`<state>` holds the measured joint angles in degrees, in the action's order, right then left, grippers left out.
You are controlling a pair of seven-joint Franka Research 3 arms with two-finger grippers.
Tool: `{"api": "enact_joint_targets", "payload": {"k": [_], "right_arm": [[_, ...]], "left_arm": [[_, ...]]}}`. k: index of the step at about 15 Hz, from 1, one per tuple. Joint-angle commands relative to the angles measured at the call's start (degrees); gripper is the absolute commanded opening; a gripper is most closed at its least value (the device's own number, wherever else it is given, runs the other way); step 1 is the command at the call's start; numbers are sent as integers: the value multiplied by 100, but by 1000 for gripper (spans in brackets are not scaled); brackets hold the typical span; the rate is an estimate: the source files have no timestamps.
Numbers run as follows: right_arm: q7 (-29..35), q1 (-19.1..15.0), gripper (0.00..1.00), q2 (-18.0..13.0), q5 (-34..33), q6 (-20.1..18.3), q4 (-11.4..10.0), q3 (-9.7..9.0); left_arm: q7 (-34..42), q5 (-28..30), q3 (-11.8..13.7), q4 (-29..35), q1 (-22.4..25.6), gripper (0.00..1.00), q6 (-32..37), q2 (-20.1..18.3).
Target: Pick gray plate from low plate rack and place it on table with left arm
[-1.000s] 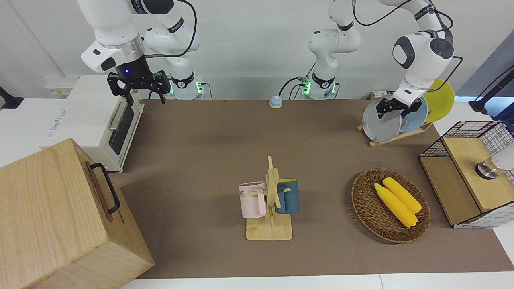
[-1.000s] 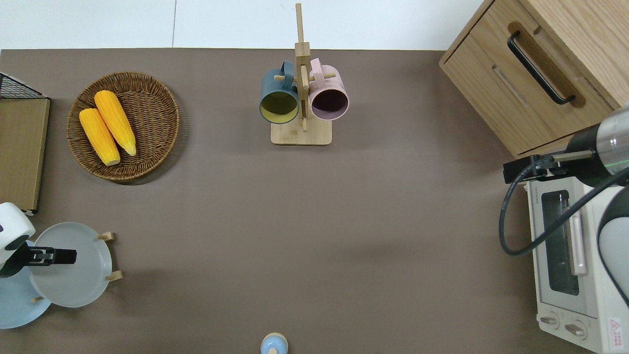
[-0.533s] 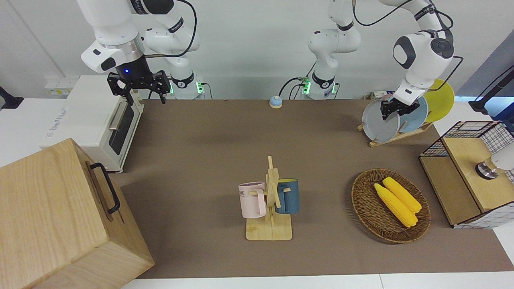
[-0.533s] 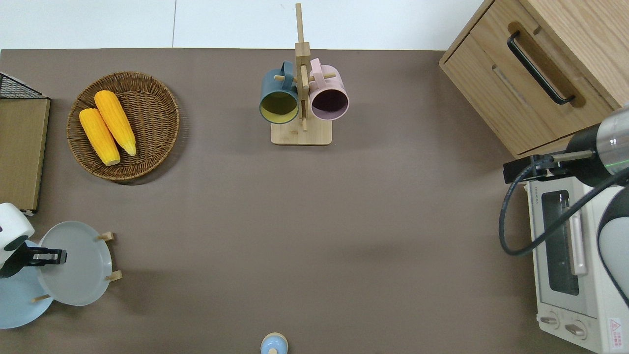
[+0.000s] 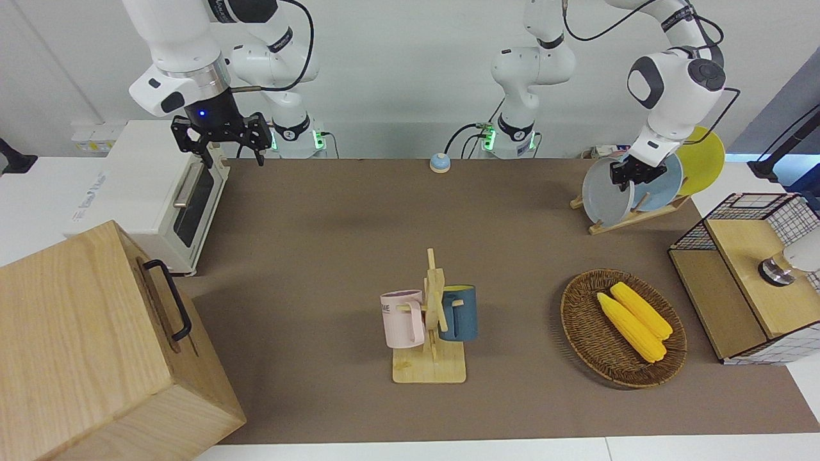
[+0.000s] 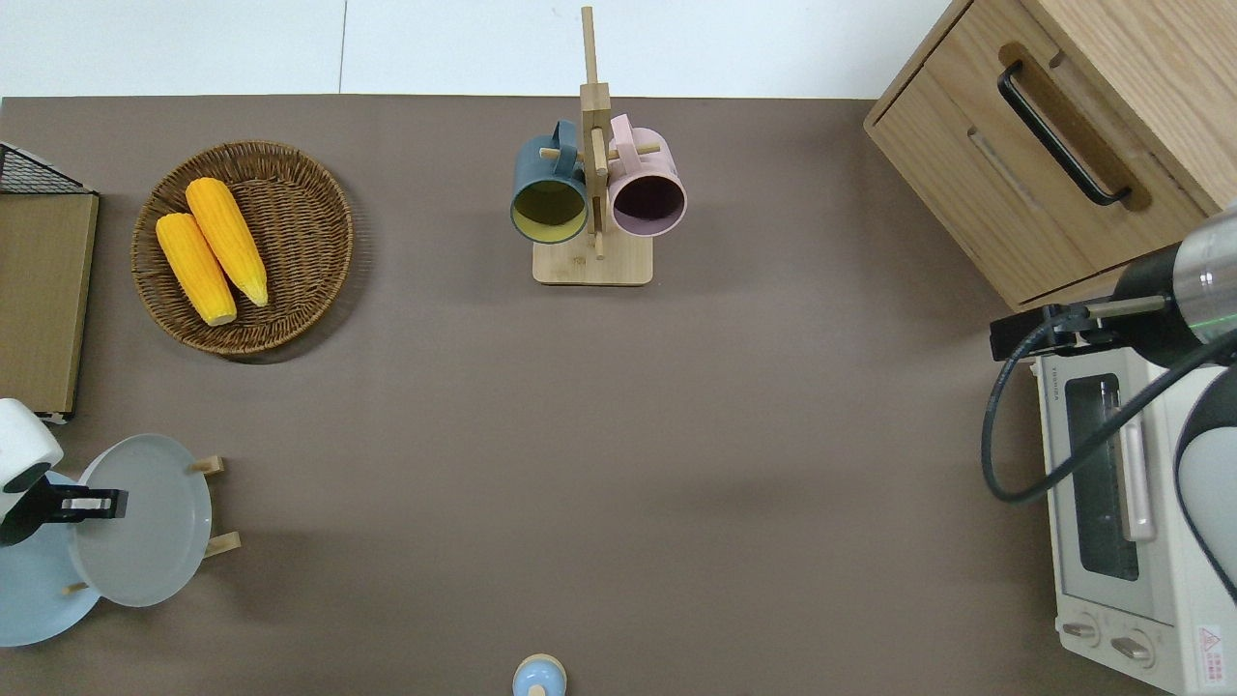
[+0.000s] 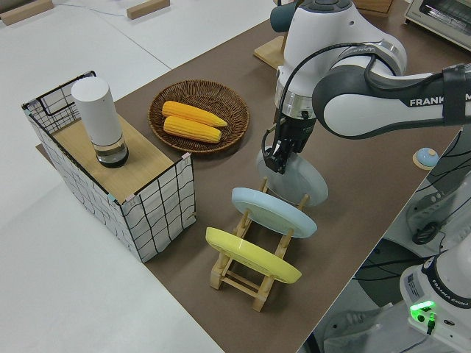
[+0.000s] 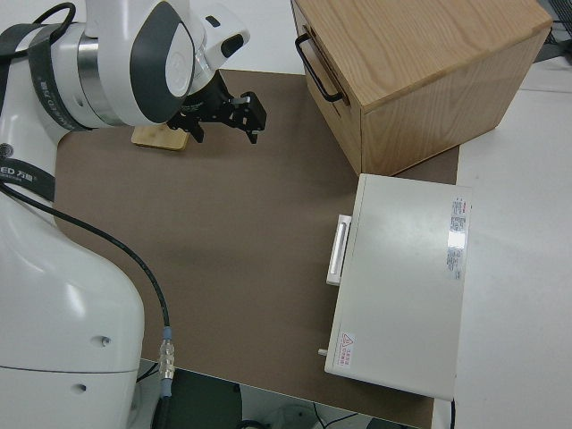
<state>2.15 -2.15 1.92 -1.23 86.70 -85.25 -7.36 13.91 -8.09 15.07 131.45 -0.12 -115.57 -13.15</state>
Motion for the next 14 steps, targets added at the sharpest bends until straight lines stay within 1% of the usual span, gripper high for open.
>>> {"api": "enact_joint_targets", "payload": {"k": [1,2,4,8,12,14], "right_arm": [[75,-127,983,54,-17,-92,114,-117],[75,-127,983,54,-17,-92,122,-117],[75,-127,983,54,-17,-92,114,-117],[75,-127,983,54,-17,-92,122,-117],[75,-127,983,54,-17,-92,114,-117],[75,-127,983,54,-17,-92,123,-117]], "left_arm": [[50,-97,-4,83,29,0,-10,-153],[16,-97,-13,-5,20,0,112,-161],[-11,-88,-74,-347,-15,0,516,-153],[-37,-35,-110,-980,-76,0,1298,-153],[-107,-35,-347,-1621,-68,0,2115,-153],[-204,-35,-470,-1824,-68,0,2397,-162]]}}
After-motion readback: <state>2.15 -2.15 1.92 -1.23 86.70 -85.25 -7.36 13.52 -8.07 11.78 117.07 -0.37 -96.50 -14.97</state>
